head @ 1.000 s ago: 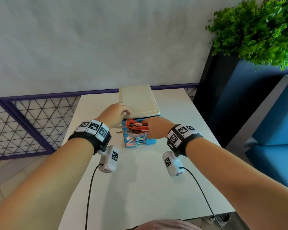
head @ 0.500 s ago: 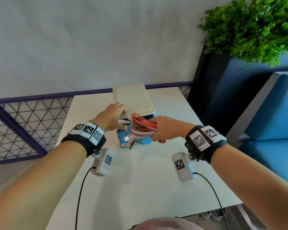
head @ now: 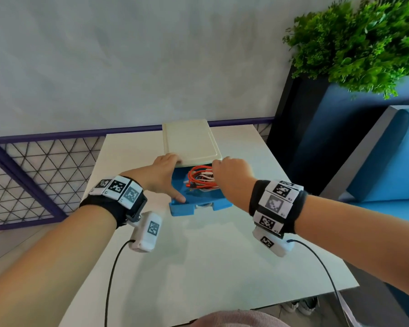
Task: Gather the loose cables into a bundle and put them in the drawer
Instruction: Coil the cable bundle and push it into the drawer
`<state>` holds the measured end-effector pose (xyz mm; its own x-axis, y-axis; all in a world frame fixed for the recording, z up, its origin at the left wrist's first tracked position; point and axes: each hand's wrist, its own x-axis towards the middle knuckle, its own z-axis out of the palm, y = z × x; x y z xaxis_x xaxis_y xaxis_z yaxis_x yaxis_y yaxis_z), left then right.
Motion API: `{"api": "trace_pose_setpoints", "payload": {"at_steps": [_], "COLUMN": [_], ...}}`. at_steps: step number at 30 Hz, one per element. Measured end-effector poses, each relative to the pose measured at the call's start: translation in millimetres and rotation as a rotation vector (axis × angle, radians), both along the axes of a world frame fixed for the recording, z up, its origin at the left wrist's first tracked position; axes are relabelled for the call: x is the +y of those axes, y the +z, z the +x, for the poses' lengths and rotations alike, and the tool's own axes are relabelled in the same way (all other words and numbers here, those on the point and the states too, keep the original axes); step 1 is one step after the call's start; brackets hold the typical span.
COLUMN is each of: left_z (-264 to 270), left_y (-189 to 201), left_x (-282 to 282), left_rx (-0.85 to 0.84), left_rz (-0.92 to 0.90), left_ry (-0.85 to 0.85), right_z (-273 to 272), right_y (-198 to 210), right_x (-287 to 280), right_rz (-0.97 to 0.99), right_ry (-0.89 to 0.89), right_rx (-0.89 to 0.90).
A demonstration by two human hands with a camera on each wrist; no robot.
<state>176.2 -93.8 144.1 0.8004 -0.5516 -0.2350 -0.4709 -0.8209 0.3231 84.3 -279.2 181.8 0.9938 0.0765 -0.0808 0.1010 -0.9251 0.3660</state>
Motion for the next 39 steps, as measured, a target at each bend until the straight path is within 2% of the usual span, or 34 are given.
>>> {"api": "trace_pose_setpoints", "payload": {"at_steps": [5, 8, 11, 16, 19, 23, 26, 29, 32, 36, 39], "left_z": [-3.3, -1.4, -3.7, -13.3, -17.7, -19.0, -17.6, -18.0, -18.3, -17.7, -15.8], "left_y": [9.5, 11.6, 16.1, 12.7, 9.4, 3.9, -1.7, -4.5, -5.0, -5.5, -4.4], "left_x": [3.8, 7.4, 6.2, -8.2, -19.8, -27.5, -26.0, -24.2, -25.8, -27.4, -26.2], "left_rx": [0.046, 0.04, -0.011, -0.093, -0.228, -0.424, -0.47, -0.502, -0.492, -0.477, -0.447], "left_rz": [-0.173, -0.196, -0.125, 0.167, 0.212, 0.231, 0.224, 0.218, 0.202, 0.214, 0.224], "left_ry": [0.029, 0.012, -0.053, -0.076, -0.055, -0.032, -0.032, -0.02, 0.001, 0.019, 0.02], "right_z": [12.5, 19.8, 25.1, 39.6, 43.2, 48.8, 33.6, 6.9, -5.8, -12.3, -14.3], "right_y": [-6.0, -12.4, -19.2, -21.4, -24.4, -36.2, -47.7, -58.9, -65.2, -70.6, -73.2], "right_x": [28.5, 50.2, 67.8, 70.5, 74.4, 63.9, 54.1, 44.7, 39.7, 46.8, 49.8], "right_rz": [-0.07, -0.132, -0.263, -0.264, -0.24, -0.094, 0.129, 0.368, 0.599, 0.696, 0.657], "right_ry": [-0.023, -0.065, -0.156, -0.194, -0.263, -0.261, -0.211, -0.139, -0.075, -0.054, -0.035], "right_rx": [0.052, 0.139, 0.161, 0.158, 0.183, 0.173, 0.098, -0.077, -0.028, -0.036, -0.013]}}
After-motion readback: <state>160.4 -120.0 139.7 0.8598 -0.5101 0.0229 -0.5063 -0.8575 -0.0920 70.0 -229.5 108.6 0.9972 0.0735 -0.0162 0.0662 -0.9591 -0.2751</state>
